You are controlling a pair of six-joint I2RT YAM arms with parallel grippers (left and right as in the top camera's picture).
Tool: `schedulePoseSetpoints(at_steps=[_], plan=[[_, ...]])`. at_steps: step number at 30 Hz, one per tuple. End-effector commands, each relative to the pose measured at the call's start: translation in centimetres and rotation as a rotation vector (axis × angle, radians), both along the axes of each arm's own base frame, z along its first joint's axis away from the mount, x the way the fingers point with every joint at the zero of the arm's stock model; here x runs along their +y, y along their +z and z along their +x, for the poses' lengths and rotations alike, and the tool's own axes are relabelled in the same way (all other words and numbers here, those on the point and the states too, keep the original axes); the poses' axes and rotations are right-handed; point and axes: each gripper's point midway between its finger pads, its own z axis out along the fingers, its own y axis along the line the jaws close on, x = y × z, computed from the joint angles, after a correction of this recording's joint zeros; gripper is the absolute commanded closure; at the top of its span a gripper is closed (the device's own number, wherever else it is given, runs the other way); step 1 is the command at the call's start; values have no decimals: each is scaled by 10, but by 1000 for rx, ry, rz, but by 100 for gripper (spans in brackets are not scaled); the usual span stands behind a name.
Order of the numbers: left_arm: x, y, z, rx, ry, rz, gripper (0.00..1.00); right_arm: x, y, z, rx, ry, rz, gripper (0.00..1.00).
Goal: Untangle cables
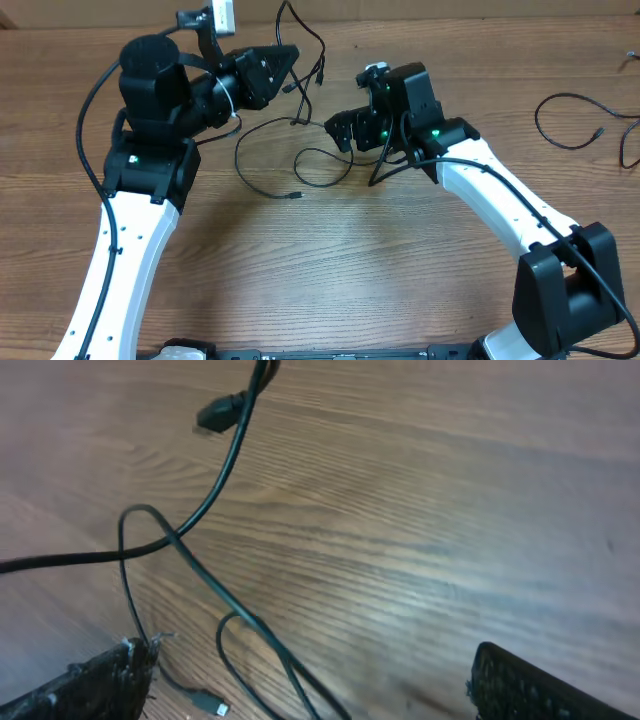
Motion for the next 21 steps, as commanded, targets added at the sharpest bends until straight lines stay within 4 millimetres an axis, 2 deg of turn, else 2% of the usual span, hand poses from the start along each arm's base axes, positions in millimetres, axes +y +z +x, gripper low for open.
schedulePoseSetpoints(at_steps=[1,4,6,9,11,13,15,17,20,21], plan=[[-1,39,-14,-79,-30,-28,96,23,-4,-12,-40,187,53,0],[-1,44,-15,-92,-30,-29,96,32,-17,-9,-30,214,74,1],[0,45,-15,-94,-25,-28,96,39,-25,-14,-1,245,93,2],[1,43,-14,-85,-18,-26,96,49,-18,-25,22,312,158,3],[3,43,-12,-87,-11,-27,96,54,-15,-31,33,344,189,10],[4,45,-12,-95,-7,-28,96,56,-22,-34,25,374,166,19],[4,46,-12,-99,-7,-29,96,57,-36,-34,11,388,110,30],[4,46,-12,-99,-8,-29,96,57,-50,-31,21,368,70,33],[4,46,-13,-96,-13,-29,96,50,-76,-23,33,310,-21,47],[4,46,-13,-97,-14,-29,96,45,-85,-20,38,285,-55,48]])
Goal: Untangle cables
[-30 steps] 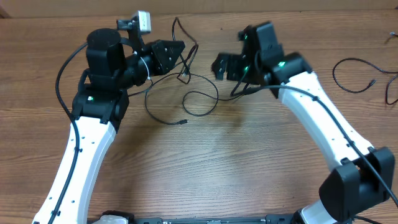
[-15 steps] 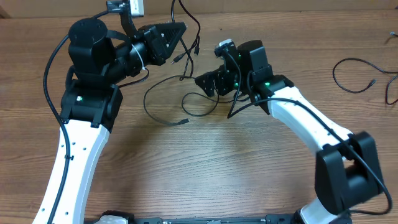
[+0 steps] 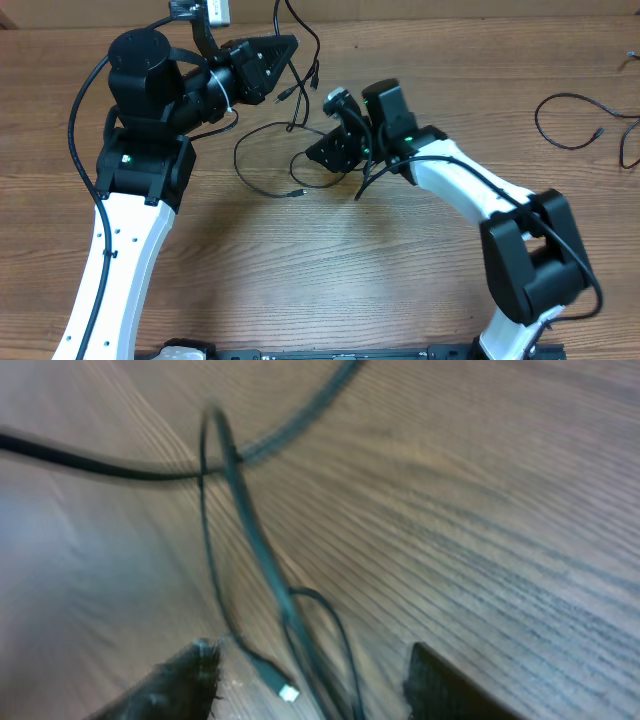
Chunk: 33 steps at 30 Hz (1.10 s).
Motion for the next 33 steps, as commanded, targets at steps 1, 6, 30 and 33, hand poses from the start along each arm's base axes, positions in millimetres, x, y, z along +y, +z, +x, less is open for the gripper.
schedulePoseSetpoints(at_steps=[1,6,30,33], plan=[[3,27,-10,-59,-8,-18,96,-15,-38,10,-6,-68,-141,47],[4,27,-9,-60,1,-17,96,-23,-51,3,14,-55,-203,36],[84,-10,19,22,237,106,96,-252,133,72,-66,-822,-43,96],[94,-19,24,44,291,140,96,-273,152,69,-107,-862,-28,96]])
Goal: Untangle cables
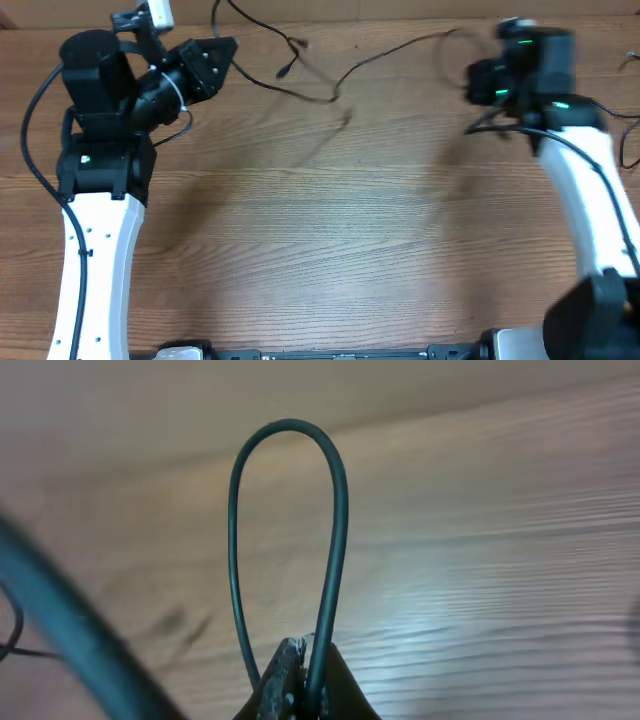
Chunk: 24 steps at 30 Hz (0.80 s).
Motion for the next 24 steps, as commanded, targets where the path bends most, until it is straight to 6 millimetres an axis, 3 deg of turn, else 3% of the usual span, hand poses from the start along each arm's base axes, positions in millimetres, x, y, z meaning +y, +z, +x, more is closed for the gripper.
schedulePoseSetpoints(at_steps=[1,5,7,11,15,17,20,24], plan=[[14,11,1,-50,69,73,96,-5,25,-4,-46,-19,34,96],[22,-8,4,1,100,127,96,-31,63,-1,-125,-79,20,96],[27,-19,5,32,121,160,96,-55,87,-1,-161,-145,6,96],[48,-42,8,115,229,229,96,-121,118,-13,-191,-373,37,96],[61,-57,9,166,287,282,96,-183,122,-36,-186,-563,109,96],[60,-60,9,171,279,294,96,-194,118,-43,-170,-584,146,96],[60,-64,11,182,276,293,96,-191,114,-47,-146,-540,181,96],[57,-72,14,202,256,287,96,-157,113,-38,-138,-389,142,96]])
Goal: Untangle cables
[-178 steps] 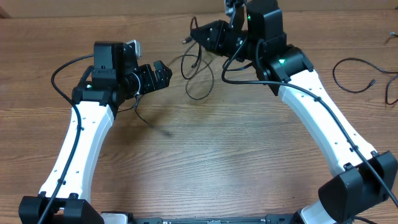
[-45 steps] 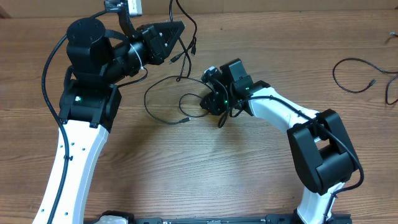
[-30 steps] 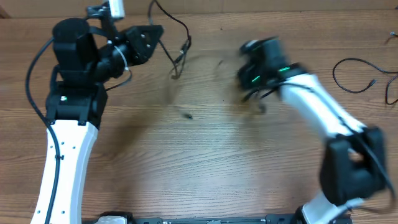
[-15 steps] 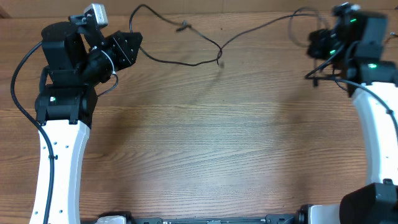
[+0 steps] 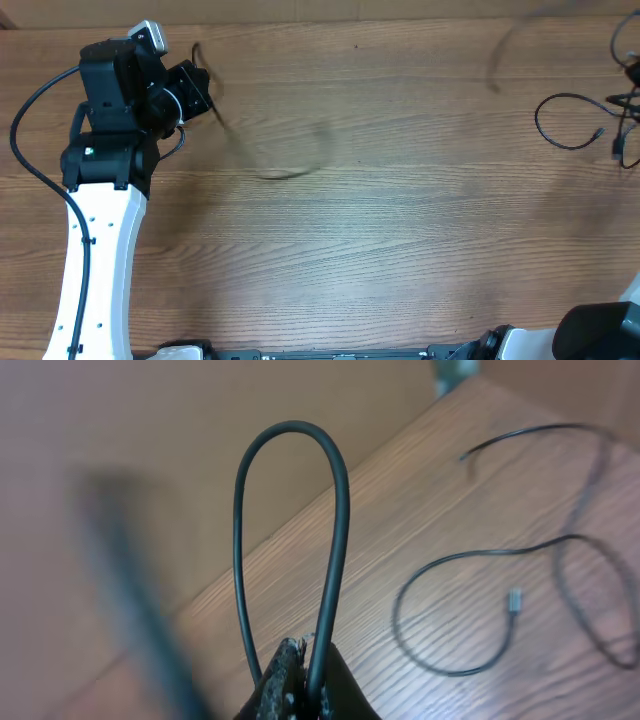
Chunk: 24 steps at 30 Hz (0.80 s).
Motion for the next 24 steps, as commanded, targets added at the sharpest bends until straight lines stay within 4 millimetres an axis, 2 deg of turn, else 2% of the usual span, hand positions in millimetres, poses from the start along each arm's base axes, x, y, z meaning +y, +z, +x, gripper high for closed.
schedulePoseSetpoints(at_steps=[1,6,11,16,21,24], plan=[[0,1,7,-7,-20,13,96,46,17,12,-44,183,-42,96],[-16,-6,6,18,-99,-41,96,90,28,31,-89,312,-135,96],[-23,-13,7,38,-122,-50,96,111,41,45,-135,334,-234,96],[-35,-15,4,48,-147,-47,96,148,30,55,-120,423,-234,96],[-44,-20,-2,77,-168,-48,96,141,2,92,-100,421,-337,96],[-46,-24,-5,100,-173,-48,96,125,-13,116,-93,378,-430,96]])
